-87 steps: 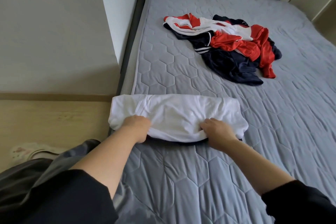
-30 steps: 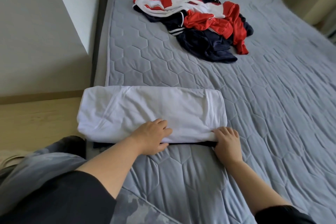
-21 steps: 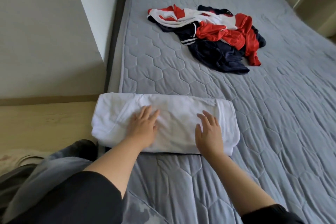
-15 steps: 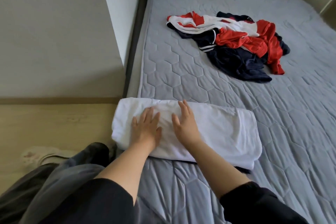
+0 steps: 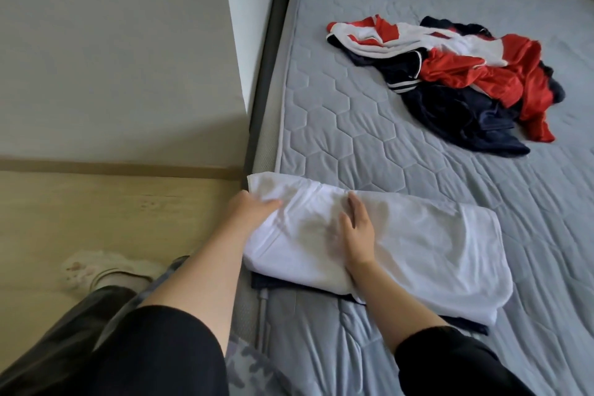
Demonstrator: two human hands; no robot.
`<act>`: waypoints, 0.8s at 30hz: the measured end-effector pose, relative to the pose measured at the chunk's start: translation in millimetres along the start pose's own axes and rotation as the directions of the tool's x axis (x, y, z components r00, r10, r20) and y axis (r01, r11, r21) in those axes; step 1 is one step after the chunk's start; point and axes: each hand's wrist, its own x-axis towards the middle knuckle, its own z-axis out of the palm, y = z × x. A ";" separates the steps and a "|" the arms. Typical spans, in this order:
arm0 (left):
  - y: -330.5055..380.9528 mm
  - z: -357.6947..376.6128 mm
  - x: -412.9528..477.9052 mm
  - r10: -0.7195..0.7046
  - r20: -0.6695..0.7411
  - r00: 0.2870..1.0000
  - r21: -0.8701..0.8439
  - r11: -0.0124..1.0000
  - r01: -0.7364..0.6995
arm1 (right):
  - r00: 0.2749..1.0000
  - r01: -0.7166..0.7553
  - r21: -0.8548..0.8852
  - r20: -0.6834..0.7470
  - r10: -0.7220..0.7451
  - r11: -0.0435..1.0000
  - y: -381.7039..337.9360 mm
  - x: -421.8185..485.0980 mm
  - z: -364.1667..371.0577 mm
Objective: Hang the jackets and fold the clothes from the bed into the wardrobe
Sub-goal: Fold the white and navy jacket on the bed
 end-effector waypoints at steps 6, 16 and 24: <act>-2.5 -14.0 0.7 -0.149 0.273 0.950 0.169 0.980 0.105 | 0.999 -0.033 0.082 -0.040 0.036 0.996 2.8 7.4 0.6; 15.7 -8.9 -20.0 -0.021 0.436 0.900 -0.127 0.988 0.085 | 0.993 -0.097 0.209 -0.040 0.107 0.973 -2.7 13.4 -6.1; 8.8 -2.8 -23.7 -0.051 0.354 0.934 -0.236 0.961 0.142 | 0.987 -0.126 0.190 -0.077 0.143 0.974 -10.9 1.1 -10.7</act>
